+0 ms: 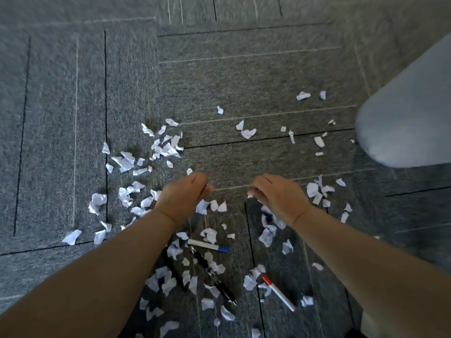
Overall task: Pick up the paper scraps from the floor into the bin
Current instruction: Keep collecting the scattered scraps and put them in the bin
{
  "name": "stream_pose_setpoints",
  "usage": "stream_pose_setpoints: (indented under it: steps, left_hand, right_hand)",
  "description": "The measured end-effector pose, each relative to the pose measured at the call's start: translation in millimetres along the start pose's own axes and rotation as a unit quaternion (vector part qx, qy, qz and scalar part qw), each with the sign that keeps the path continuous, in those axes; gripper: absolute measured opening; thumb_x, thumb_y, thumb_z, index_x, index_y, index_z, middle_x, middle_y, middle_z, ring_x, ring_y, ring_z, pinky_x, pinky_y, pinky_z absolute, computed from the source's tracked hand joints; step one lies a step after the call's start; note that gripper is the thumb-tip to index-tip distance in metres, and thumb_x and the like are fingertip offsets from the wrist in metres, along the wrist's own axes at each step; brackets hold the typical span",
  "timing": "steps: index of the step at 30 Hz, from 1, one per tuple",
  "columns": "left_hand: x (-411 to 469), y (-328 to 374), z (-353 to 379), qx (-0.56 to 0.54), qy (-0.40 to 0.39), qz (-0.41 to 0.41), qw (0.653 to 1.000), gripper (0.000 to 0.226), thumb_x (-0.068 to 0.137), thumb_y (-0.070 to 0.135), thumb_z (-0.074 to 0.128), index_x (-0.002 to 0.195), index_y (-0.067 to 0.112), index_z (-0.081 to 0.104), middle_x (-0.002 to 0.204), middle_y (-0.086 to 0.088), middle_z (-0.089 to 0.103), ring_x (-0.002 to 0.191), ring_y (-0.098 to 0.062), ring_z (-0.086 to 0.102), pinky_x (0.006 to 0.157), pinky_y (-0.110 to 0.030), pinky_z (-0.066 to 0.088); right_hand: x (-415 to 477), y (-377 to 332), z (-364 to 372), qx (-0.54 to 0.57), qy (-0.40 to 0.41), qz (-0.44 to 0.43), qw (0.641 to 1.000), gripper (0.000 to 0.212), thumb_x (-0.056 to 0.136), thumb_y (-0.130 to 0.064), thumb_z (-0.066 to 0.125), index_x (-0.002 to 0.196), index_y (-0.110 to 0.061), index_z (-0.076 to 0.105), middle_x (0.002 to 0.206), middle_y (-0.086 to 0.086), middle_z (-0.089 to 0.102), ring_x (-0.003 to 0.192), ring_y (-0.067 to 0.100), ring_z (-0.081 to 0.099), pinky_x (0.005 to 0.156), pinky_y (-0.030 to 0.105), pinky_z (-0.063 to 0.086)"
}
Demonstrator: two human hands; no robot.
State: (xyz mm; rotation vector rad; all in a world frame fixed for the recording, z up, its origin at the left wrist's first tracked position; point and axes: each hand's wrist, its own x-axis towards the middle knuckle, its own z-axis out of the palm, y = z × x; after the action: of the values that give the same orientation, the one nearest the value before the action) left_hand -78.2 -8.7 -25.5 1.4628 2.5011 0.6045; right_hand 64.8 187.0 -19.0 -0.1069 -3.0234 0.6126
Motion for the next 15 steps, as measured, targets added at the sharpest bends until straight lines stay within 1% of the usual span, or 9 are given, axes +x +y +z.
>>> stream_pose_setpoints:
  steps: [2, 3, 4, 6, 7, 8, 10, 13, 15]
  left_hand:
    - [34.8, 20.5, -18.8, -0.013, 0.027, 0.017, 0.999, 0.042, 0.095, 0.048, 0.023, 0.077, 0.015, 0.041, 0.058, -0.002, 0.049, 0.034, -0.017, 0.044, 0.026, -0.024, 0.036]
    - [52.9, 32.6, -28.4, -0.016, 0.039, 0.027, 0.999, 0.041, 0.094, 0.046, 0.028, 0.076, 0.013, 0.044, 0.057, -0.002, 0.048, 0.034, -0.017, 0.044, 0.026, -0.025, 0.037]
    - [71.5, 46.5, -38.3, -0.017, 0.048, 0.035, 0.998, 0.044, 0.093, 0.045, 0.029, 0.075, 0.010, 0.047, 0.057, -0.003, 0.048, 0.035, -0.017, 0.043, 0.026, -0.023, 0.033]
    - [109.1, 79.9, -57.7, -0.024, 0.056, 0.061, 0.996, 0.046, 0.094, 0.045, 0.029, 0.073, 0.009, 0.049, 0.059, -0.006, 0.052, 0.038, -0.016, 0.040, 0.033, -0.014, 0.021]
    - [127.6, 98.1, -66.0, -0.029, 0.062, 0.084, 0.994, 0.041, 0.093, 0.040, 0.034, 0.073, 0.008, 0.050, 0.060, -0.007, 0.053, 0.038, -0.018, 0.040, 0.035, -0.013, 0.019]
    - [147.0, 117.2, -72.7, -0.035, 0.069, 0.109, 0.991, 0.036, 0.090, 0.035, 0.038, 0.072, 0.006, 0.050, 0.061, -0.010, 0.054, 0.037, -0.022, 0.042, 0.036, -0.015, 0.022]
    - [184.4, 160.2, -87.3, -0.050, 0.085, 0.142, 0.985, 0.033, 0.088, 0.030, 0.042, 0.073, 0.002, 0.052, 0.065, -0.015, 0.056, 0.039, -0.027, 0.048, 0.042, -0.021, 0.027]
    - [232.5, 225.3, -103.2, -0.085, 0.096, 0.159, 0.979, 0.031, 0.091, 0.025, 0.050, 0.080, -0.004, 0.054, 0.077, -0.023, 0.059, 0.057, -0.034, 0.055, 0.051, -0.030, 0.027]
    - [256.1, 263.3, -106.8, -0.106, 0.097, 0.169, 0.975, 0.027, 0.093, 0.020, 0.051, 0.084, -0.005, 0.054, 0.084, -0.025, 0.058, 0.067, -0.035, 0.055, 0.055, -0.032, 0.026]
  right_hand:
    - [8.2, 7.9, -37.0, 0.013, 0.048, 0.010, 0.999, 0.030, 0.088, -0.031, 0.047, 0.072, -0.006, 0.053, 0.060, 0.006, 0.053, 0.044, 0.020, 0.046, 0.038, 0.022, 0.033]
    - [12.1, 12.2, -58.6, 0.017, 0.079, 0.013, 0.997, 0.029, 0.087, -0.029, 0.051, 0.072, -0.005, 0.054, 0.060, 0.007, 0.054, 0.045, 0.021, 0.047, 0.040, 0.021, 0.033]
    - [15.2, 17.0, -82.2, 0.018, 0.110, 0.017, 0.994, 0.029, 0.088, -0.028, 0.053, 0.072, -0.003, 0.055, 0.060, 0.008, 0.055, 0.045, 0.022, 0.048, 0.041, 0.022, 0.035]
    - [18.1, 28.6, -132.7, 0.011, 0.184, 0.034, 0.982, 0.038, 0.091, -0.032, 0.049, 0.071, -0.001, 0.057, 0.059, 0.011, 0.056, 0.046, 0.027, 0.050, 0.042, 0.028, 0.037]
    - [17.9, 36.0, -158.9, 0.001, 0.223, 0.049, 0.973, 0.043, 0.093, -0.036, 0.045, 0.071, -0.001, 0.057, 0.059, 0.012, 0.056, 0.047, 0.029, 0.051, 0.044, 0.031, 0.038]
    - [15.7, 44.3, -185.6, -0.009, 0.260, 0.068, 0.963, 0.045, 0.093, -0.038, 0.044, 0.071, 0.000, 0.057, 0.059, 0.014, 0.056, 0.049, 0.031, 0.052, 0.046, 0.032, 0.038]
    - [6.9, 66.8, -234.1, -0.038, 0.316, 0.102, 0.943, 0.044, 0.093, -0.037, 0.046, 0.074, 0.002, 0.056, 0.061, 0.017, 0.056, 0.052, 0.032, 0.054, 0.052, 0.033, 0.037]
    - [-10.2, 108.6, -287.9, -0.083, 0.348, 0.166, 0.919, 0.040, 0.093, -0.032, 0.046, 0.076, 0.003, 0.053, 0.068, 0.022, 0.054, 0.058, 0.036, 0.053, 0.052, 0.035, 0.038]
    - [-20.7, 134.9, -306.3, -0.087, 0.342, 0.213, 0.911, 0.039, 0.093, -0.031, 0.046, 0.078, 0.003, 0.053, 0.074, 0.024, 0.054, 0.066, 0.038, 0.053, 0.055, 0.037, 0.036]
